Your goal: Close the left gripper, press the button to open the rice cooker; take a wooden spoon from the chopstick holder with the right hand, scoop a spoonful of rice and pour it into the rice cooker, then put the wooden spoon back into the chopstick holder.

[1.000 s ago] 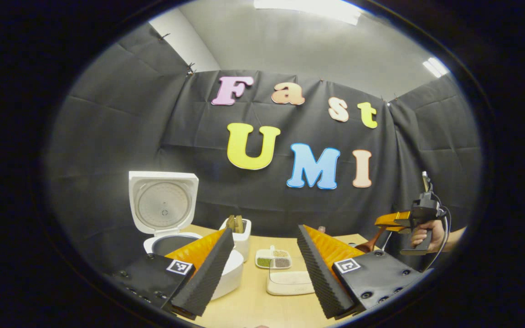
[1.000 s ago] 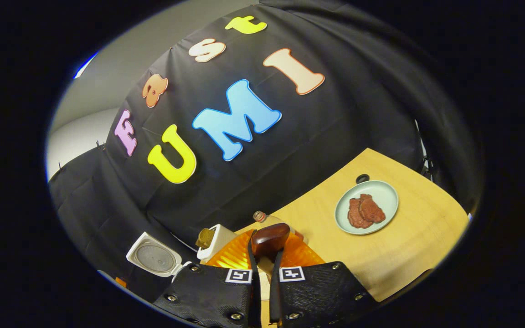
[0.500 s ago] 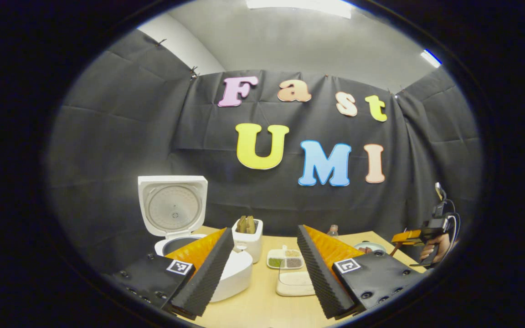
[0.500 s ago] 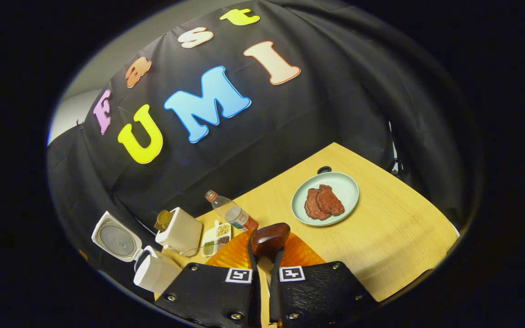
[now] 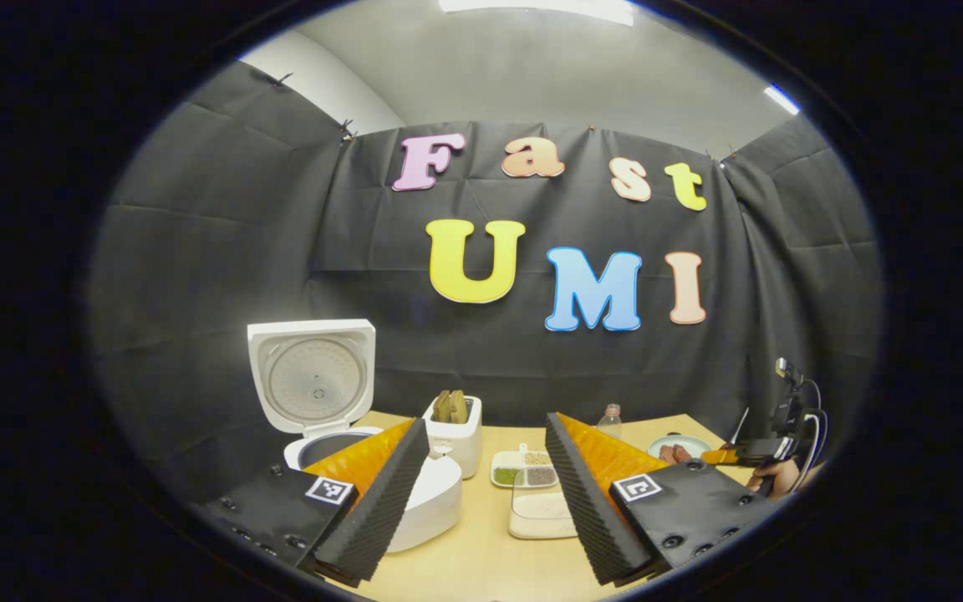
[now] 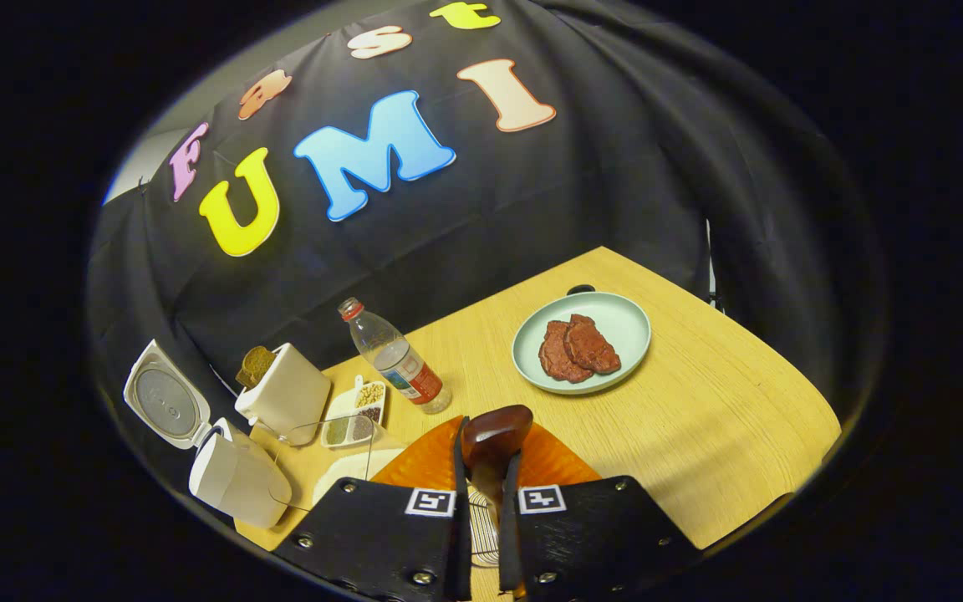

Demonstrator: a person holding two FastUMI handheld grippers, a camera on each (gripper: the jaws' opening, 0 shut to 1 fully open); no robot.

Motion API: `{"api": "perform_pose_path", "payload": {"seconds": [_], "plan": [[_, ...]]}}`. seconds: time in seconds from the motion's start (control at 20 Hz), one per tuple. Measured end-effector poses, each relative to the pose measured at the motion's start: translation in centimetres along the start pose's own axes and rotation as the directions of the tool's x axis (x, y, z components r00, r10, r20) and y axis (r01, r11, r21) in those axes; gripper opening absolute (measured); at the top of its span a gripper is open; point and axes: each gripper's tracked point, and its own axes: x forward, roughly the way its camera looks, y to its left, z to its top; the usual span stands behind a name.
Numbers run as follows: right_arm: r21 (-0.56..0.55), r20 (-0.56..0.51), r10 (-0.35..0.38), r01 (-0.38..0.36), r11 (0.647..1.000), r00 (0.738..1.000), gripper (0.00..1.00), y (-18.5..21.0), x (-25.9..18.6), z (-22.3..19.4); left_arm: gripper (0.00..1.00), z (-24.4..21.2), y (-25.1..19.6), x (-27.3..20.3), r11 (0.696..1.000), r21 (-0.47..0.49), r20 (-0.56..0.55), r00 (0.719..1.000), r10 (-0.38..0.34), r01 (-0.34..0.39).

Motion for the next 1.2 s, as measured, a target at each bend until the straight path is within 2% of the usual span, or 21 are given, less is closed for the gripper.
{"api": "perform_pose_path", "payload": {"seconds": [0.05,0.15,0.2,0.3,0.4,0.5,0.6,0.75,0.95,1.2], "plan": [[-0.03,-0.017,-0.02,0.019,0.999,1.0,0.17,-0.7,-0.5,-0.4,0.97,0.0,-0.1,0.0,1.0,-0.001,0.003,1.0,-0.006,0.006],[-0.133,-0.044,-0.066,0.06,0.989,0.997,0.31,-2.6,-1.5,-1.3,0.97,0.1,-0.2,0.2,1.0,0.0,0.008,1.0,-0.015,0.015],[-0.172,-0.033,-0.081,0.074,0.982,0.996,0.58,-3.0,-2.1,-0.6,0.97,0.1,-0.4,0.3,1.0,0.0,0.009,1.0,-0.019,0.019],[-0.23,0.031,-0.121,0.125,0.965,0.992,1.0,-4.2,-3.9,1.3,0.97,0.2,-0.7,0.6,0.999,-0.006,0.015,0.999,-0.033,0.033],[-0.274,0.095,-0.12,0.142,0.951,0.988,0.96,-3.9,-6.1,3.2,0.96,0.6,-1.0,1.0,0.999,-0.011,0.024,0.999,-0.043,0.043],[-0.3,0.135,-0.06,0.099,0.949,0.989,0.96,-1.7,-8.3,4.7,0.99,0.9,-0.9,1.5,0.999,-0.013,0.02,0.999,-0.047,0.048],[-0.322,0.167,-0.006,0.06,0.945,0.986,0.96,0.8,-9.8,6.5,0.96,1.0,-0.1,1.8,0.999,-0.01,0.005,0.999,-0.041,0.041],[-0.355,0.193,0.064,0.009,0.935,0.979,0.96,4.5,-11.3,8.3,0.97,1.9,1.8,2.0,1.0,-0.017,0.01,1.0,-0.002,0.003],[-0.35,0.21,0.147,-0.066,0.934,0.967,0.96,9.2,-12.5,9.7,0.97,3.4,6.8,3.0,0.995,0.001,0.017,0.994,0.104,-0.104],[-0.385,0.202,0.218,-0.127,0.914,0.955,0.96,13.3,-12.3,9.6,0.97,6.2,10.8,5.4,0.984,-0.025,0.029,0.983,0.18,-0.179]]}}
